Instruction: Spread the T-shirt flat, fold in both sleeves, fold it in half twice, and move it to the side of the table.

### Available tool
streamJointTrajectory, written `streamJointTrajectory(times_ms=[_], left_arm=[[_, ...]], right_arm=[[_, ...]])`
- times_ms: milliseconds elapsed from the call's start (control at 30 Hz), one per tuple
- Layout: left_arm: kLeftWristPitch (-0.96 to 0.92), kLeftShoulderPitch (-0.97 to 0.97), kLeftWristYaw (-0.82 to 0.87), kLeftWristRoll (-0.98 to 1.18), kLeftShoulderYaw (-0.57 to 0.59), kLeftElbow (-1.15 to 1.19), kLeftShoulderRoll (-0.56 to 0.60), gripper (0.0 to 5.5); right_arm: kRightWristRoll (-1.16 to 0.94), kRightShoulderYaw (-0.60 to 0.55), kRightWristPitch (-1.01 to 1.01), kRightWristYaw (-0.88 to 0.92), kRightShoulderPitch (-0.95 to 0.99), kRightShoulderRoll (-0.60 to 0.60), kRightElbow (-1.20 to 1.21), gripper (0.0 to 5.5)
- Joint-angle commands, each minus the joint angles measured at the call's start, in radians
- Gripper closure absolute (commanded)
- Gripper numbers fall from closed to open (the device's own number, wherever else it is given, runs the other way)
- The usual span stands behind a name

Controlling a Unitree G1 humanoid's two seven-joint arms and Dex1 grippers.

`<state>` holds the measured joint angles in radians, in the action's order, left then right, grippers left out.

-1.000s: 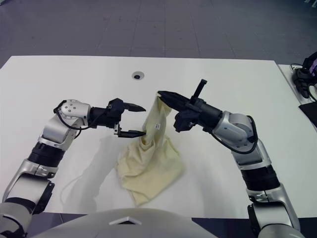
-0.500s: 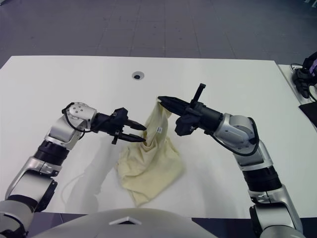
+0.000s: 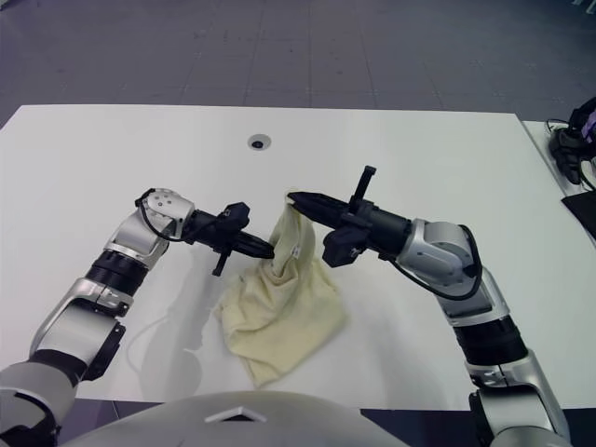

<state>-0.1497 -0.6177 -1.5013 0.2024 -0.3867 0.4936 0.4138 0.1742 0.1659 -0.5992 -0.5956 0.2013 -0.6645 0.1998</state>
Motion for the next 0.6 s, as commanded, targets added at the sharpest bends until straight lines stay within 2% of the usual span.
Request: streamJointTrajectory(times_ms=[33, 167, 300, 467, 600], left_arm=[[-0.004, -0.046, -0.013, 0.006, 0.051, -0.016, 0.041, 5.49], [-0.008, -0.075, 0.005, 0.020, 0.145, -0.065, 0.130, 5.49], [0.054, -0.122, 0.062, -0.032, 0.192, -0.055, 0.203, 5.49], [0.274, -0.325, 0.276, -0.245, 0.150, 0.169, 0.203, 5.49], [0.414, -0.503, 0.450, -0.380, 0.106, 0.395, 0.149, 5.49]], right_arm=[[0.021, -0.049, 0.079, 0.022, -0.005, -0.006, -0.018, 5.50], [0.006, -0.091, 0.203, 0.029, -0.008, -0.005, -0.037, 5.50], [-0.083, -0.114, 0.375, 0.021, 0.007, 0.040, 0.007, 5.50], [-0.099, -0.100, 0.611, 0.031, 0.175, 0.092, -0.038, 5.50], [-0.046, -0.064, 0.672, 0.049, 0.330, 0.121, -0.199, 5.50]])
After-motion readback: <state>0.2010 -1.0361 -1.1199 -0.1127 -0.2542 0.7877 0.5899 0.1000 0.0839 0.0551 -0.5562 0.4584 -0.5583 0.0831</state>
